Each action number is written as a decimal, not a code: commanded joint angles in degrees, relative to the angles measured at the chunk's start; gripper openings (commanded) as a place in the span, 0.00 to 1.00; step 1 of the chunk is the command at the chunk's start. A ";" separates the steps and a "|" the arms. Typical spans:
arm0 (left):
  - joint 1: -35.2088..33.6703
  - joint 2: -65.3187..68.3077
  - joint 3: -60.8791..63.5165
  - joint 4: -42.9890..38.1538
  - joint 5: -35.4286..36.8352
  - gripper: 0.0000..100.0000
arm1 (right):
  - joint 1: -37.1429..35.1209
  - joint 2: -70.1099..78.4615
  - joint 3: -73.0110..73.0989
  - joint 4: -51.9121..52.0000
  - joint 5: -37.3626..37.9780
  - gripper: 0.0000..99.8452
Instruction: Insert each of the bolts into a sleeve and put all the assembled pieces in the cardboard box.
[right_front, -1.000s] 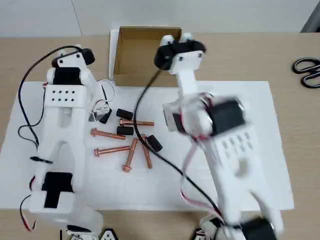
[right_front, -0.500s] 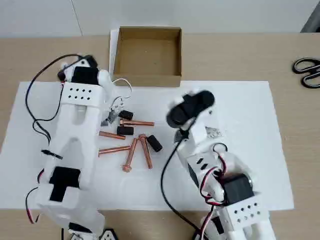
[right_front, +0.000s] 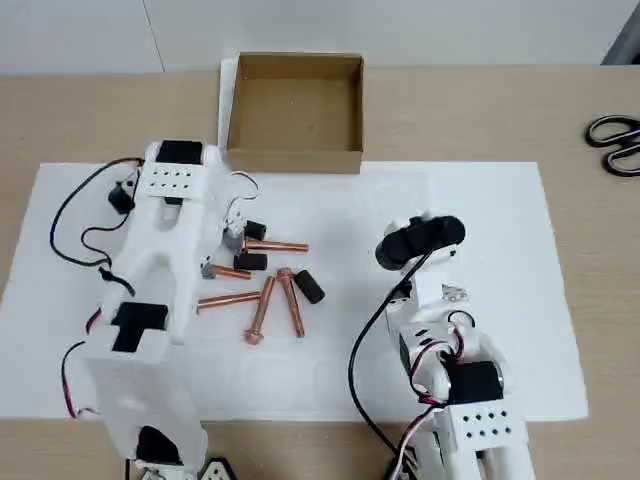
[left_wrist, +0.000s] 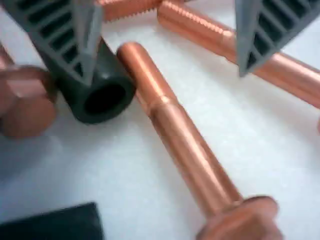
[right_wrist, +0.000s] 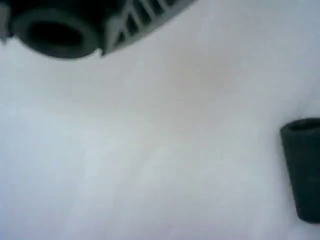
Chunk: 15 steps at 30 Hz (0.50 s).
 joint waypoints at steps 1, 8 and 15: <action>-0.35 0.88 -2.33 0.26 3.87 0.19 | 0.48 -1.01 -0.35 -1.19 0.18 0.00; -1.76 4.31 -2.42 0.18 5.80 0.19 | 0.48 -1.01 -0.26 -0.75 0.18 0.00; -7.30 4.40 -1.98 0.53 5.80 0.18 | 0.48 -1.01 -0.18 -0.92 0.18 0.00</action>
